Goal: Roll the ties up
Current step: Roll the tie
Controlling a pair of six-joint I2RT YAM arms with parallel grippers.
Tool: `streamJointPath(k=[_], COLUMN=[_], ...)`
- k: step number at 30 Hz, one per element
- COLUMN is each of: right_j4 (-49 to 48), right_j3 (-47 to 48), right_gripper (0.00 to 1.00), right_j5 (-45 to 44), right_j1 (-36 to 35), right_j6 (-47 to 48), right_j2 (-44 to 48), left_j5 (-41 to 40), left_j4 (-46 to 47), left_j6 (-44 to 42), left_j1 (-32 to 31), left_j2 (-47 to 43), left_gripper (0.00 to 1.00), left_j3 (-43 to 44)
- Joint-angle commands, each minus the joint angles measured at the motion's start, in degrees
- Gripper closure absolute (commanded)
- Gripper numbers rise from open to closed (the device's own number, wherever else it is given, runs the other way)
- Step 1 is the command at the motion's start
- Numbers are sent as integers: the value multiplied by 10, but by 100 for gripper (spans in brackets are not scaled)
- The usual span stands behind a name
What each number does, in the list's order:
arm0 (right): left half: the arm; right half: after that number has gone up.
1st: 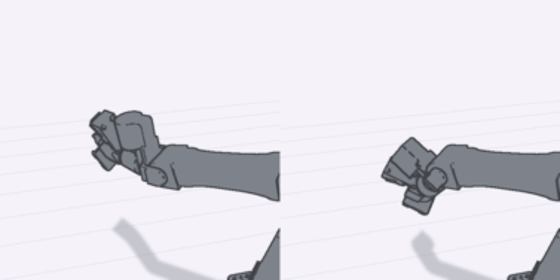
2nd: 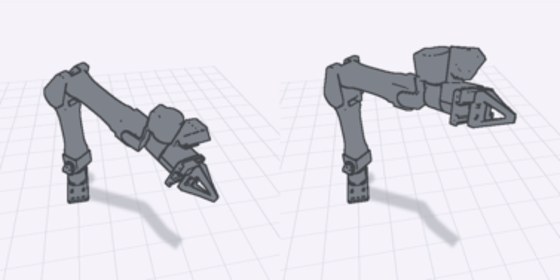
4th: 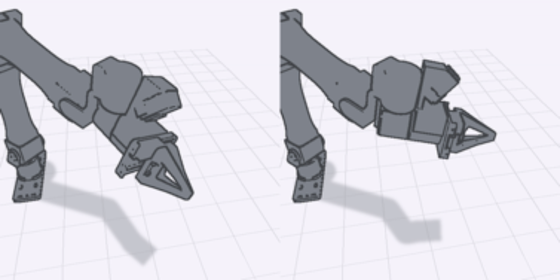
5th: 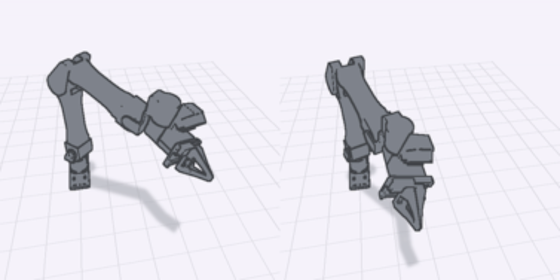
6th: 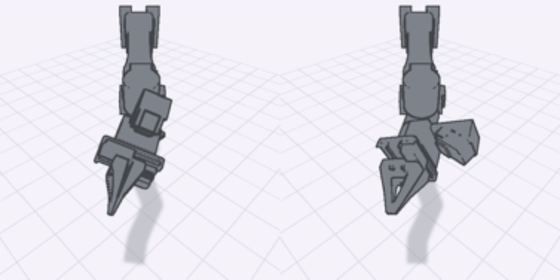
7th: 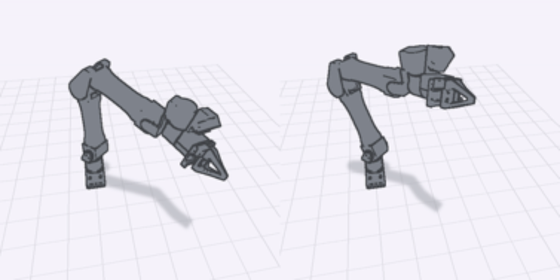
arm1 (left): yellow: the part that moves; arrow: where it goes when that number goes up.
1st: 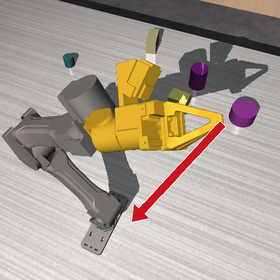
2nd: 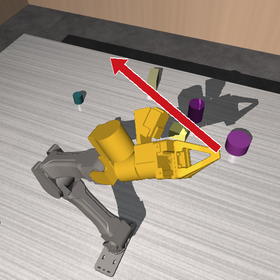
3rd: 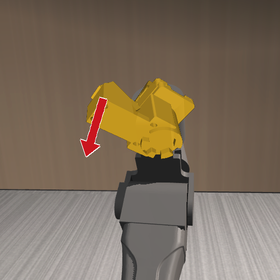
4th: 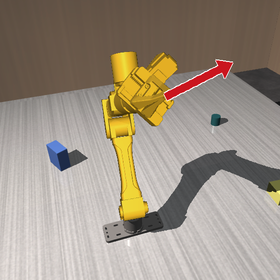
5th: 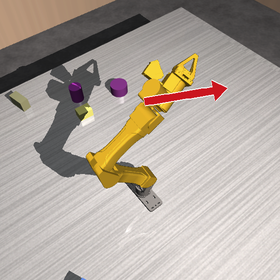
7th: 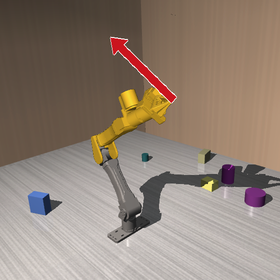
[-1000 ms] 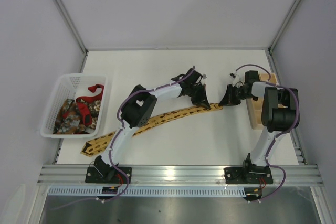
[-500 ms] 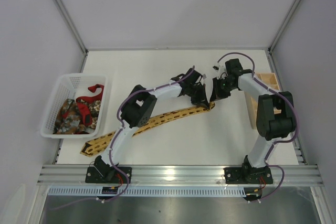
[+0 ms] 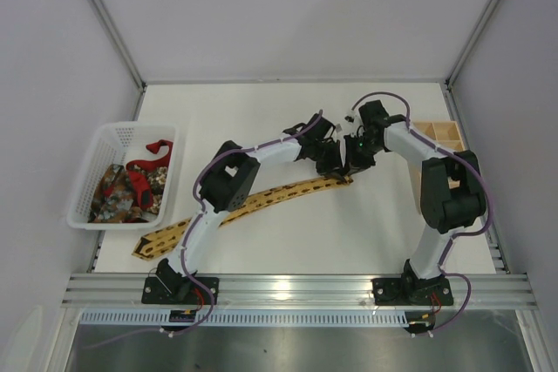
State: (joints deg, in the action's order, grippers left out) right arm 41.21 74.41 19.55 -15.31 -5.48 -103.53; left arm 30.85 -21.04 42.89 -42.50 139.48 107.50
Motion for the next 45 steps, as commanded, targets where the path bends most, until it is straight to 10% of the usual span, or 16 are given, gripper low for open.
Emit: streamJointPath(k=[1, 28, 45], right_j4=[9, 35, 48], right_j3=[-11, -8, 23], right_gripper=[100, 100, 100], right_j5=[22, -97, -108], right_j1=[-6, -43, -112], right_j6=[-31, -37, -92], right_j2=[21, 39, 18], left_j5=[-51, -47, -53], left_j4=[-41, 26, 36], left_j6=[-18, -33, -37], left_j1=[8, 39, 55], left_j2=[-20, -234, -217], left_gripper=[99, 91, 92], left_j3=[-45, -278, -310])
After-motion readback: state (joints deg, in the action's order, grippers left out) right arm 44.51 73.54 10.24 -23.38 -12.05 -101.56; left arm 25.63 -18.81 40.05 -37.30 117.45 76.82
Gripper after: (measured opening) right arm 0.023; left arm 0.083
